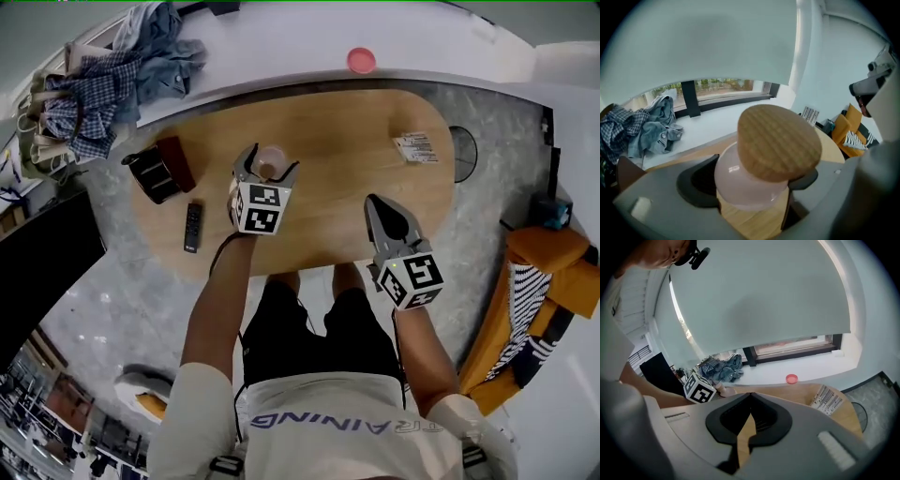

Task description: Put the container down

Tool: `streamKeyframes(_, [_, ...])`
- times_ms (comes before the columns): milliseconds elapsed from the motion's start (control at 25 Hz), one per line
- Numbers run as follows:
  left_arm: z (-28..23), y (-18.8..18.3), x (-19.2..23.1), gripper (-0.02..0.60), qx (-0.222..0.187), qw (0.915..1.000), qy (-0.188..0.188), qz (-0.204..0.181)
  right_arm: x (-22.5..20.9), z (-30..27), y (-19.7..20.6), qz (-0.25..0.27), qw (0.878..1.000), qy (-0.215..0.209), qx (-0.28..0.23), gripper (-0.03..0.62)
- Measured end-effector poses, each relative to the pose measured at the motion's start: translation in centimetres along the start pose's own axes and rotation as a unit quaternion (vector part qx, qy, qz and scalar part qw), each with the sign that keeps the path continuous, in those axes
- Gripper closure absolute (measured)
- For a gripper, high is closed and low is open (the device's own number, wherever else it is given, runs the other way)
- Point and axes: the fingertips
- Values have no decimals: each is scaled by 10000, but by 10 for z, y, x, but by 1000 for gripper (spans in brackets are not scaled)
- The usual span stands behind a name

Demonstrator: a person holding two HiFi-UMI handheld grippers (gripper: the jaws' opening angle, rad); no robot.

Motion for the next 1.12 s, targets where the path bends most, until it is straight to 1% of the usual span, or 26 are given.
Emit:
streamKeyframes(80, [-23, 16, 2, 172, 153, 9998, 53, -147, -12, 4, 19, -75, 9998, 113, 142, 577])
streamKeyframes(160, [-41, 26, 0, 172, 254, 9994, 137, -176, -25, 8, 38, -187, 9991, 240, 283, 577])
streamKeyframes(360, [-74, 34, -13, 172, 371, 9989, 224, -196, -38, 10, 69, -487, 9971, 394, 424, 577])
streamKeyframes(600, [-90, 43, -24, 172, 559, 9977, 158, -338, -31, 5, 72, -650, 9969, 268, 338, 577])
streamKeyframes(760, [-92, 44, -21, 172, 556, 9983, 29, -179, -32, 8, 72, -645, 9971, 224, 332, 577])
streamKeyframes(880, [-91, 46, -22, 172, 615, 9981, 53, -18, -34, 15, 76, -668, 9968, 245, 371, 577])
streamKeyframes(1040, [-90, 44, -23, 172, 622, 9980, 62, -108, -34, 18, 73, -709, 9967, 229, 307, 577])
streamKeyframes(1120, [-88, 43, -25, 156, 638, 9978, 104, -121, -32, 19, 71, -712, 9969, 192, 274, 577])
Point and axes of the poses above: the fingertips, and each gripper's own axes: z backward along the fingers, x to its left, y out of its underside, and after that the axes turned 6 degrees about -z, right-handed
